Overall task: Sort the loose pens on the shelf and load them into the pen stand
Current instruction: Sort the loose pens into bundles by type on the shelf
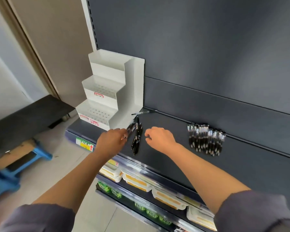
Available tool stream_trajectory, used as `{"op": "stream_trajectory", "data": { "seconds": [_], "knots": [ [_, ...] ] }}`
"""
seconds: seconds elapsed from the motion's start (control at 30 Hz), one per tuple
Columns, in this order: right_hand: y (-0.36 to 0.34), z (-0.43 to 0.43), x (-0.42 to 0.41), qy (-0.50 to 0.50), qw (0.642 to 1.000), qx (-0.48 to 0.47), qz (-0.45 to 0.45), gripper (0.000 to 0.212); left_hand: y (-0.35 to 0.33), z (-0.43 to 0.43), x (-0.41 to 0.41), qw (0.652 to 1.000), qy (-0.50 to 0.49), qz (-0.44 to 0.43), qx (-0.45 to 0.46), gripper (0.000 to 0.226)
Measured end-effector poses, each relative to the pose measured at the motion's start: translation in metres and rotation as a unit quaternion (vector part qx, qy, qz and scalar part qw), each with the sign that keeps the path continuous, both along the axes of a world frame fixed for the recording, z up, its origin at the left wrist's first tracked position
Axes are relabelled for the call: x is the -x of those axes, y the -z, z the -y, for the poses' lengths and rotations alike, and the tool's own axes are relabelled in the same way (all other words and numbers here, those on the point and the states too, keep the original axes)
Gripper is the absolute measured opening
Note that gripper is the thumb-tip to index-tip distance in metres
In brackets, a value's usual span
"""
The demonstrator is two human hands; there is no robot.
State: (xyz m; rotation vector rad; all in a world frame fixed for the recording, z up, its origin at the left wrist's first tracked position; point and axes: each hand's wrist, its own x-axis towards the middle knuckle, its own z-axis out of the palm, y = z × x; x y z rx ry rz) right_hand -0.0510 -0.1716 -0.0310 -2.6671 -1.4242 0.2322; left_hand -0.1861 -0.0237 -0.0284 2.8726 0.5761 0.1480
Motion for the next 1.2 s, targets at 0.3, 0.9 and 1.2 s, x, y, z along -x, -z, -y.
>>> {"op": "stream_trajectory", "data": {
  "seconds": [0.3,0.9,1.2],
  "knots": [
    [0.017,-0.028,-0.043,-0.013,0.999,0.023,-0.034,0.027,0.019,-0.012,-0.048,0.995,-0.051,-0.061,0.065,0.026],
    [0.041,-0.042,-0.076,-0.027,0.994,0.035,-0.104,0.032,0.048,-0.030,-0.136,0.970,-0.110,-0.132,0.171,0.010],
    [0.041,-0.069,-0.060,-0.178,0.979,0.097,0.004,0.054,0.041,-0.065,-0.126,0.973,-0.077,-0.082,0.199,0.012]
  ]
}}
